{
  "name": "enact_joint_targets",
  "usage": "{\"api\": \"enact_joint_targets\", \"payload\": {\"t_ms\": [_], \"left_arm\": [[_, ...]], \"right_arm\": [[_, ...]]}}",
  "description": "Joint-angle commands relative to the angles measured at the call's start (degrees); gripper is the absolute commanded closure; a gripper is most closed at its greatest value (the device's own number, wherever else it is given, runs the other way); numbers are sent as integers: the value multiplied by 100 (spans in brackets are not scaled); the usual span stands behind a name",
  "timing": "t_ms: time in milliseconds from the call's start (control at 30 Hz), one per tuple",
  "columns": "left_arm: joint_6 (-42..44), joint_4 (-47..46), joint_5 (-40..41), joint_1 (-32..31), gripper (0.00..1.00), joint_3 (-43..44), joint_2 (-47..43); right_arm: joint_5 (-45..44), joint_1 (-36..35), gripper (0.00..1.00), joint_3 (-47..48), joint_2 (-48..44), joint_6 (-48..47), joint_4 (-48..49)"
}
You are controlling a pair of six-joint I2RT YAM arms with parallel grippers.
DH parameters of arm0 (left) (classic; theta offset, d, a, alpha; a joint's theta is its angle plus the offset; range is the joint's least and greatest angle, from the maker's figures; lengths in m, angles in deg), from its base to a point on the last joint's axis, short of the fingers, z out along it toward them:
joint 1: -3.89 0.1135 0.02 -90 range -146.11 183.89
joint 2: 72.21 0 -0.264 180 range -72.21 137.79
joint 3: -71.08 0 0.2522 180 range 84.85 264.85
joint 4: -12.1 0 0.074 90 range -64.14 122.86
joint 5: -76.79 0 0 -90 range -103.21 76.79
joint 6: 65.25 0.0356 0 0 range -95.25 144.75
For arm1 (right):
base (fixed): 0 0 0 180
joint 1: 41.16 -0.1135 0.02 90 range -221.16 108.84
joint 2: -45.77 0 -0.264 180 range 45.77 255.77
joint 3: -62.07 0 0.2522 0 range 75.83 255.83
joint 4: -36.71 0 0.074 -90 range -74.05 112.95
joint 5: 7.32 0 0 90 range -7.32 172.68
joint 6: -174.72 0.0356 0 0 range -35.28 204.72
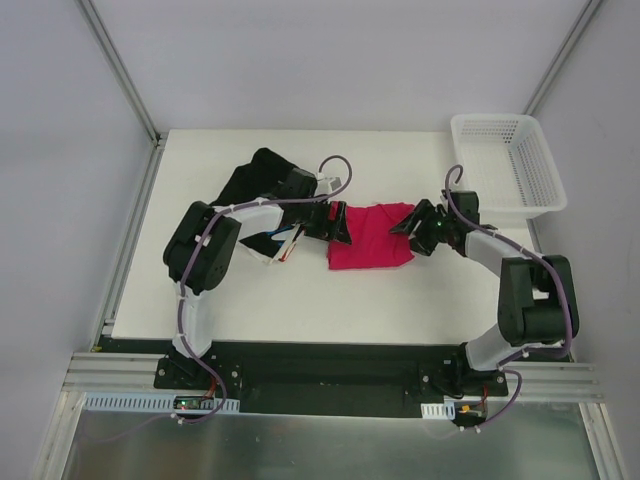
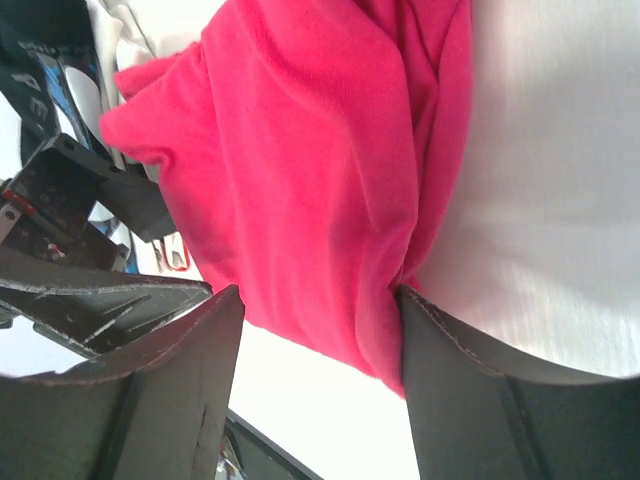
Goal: Fold and stack the t-shirts
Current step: Put the neatly folded tshirt into the corner of the board with both arms
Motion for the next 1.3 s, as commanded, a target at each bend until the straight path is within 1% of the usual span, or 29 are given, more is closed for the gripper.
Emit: {"api": "enact_joint_targets", "payload": {"t_ms": [0, 33, 67, 133, 167, 233, 267, 333, 400, 433, 500, 533, 600, 633, 833, 933, 1000, 1100, 1267], "left_arm": [[176, -57, 262, -129, 16, -310, -575], [193, -57, 341, -173, 15, -389, -655], [202, -57, 447, -199, 13, -433, -734], [220, -57, 500, -226, 11, -460, -945], [220, 13, 518, -243, 10, -443, -1007], [237, 110, 632, -270, 10, -381, -1261], [307, 128, 684, -296, 10, -372, -1358], [387, 277, 921, -314, 9, -363, -1709], [457, 417, 1203, -323, 7, -389, -2007], [475, 444, 1282, -323, 7, -433, -2105], [431, 453, 1528, -323, 7, -582, -2342], [396, 444, 1624, -323, 6, -644, -2421], [317, 453, 1852, -323, 6, -802, -2623], [308, 444, 1932, -323, 6, -846, -2703], [299, 444, 2354, -323, 5, -1101, -3090], [308, 444, 2451, -323, 5, -1137, -3222], [273, 479, 2487, -323, 5, -1145, -3318], [220, 514, 2592, -314, 5, -1189, -3494], [106, 593, 2873, -314, 3, -1321, -3889]], "right_arm": [[-310, 66, 36, 122, -754, -591, -984], [-441, 153, 36, 96, -1025, -828, -1308], [-608, 215, 36, 52, -1167, -908, -1390], [-724, 390, 47, -62, -1544, -988, -1347], [-750, 418, 61, -62, -1625, -997, -1321], [-759, 409, 77, 16, -1643, -997, -1181], [-724, 374, 90, 130, -1591, -953, -1119], [-663, 234, 97, 236, -1267, -883, -821], [-593, 85, 99, 446, -959, -742, -653], [-557, -90, 99, 508, -636, -681, -409], [-505, -293, 99, 675, -300, -453, -135], [-469, -459, 99, 754, 58, -374, 58], [-443, -627, 99, 895, 412, -198, 234], [-408, -758, 99, 1026, 762, -136, 427], [-127, -1120, 99, 1598, 1967, 338, 946], [5, -1138, 99, 1581, 2241, 575, 1140], [49, -1138, 99, 1467, 2251, 629, 1184], [102, -1155, 99, 1318, 2084, 699, 1150], [120, -1322, 99, 993, 1689, 542, 667]]}}
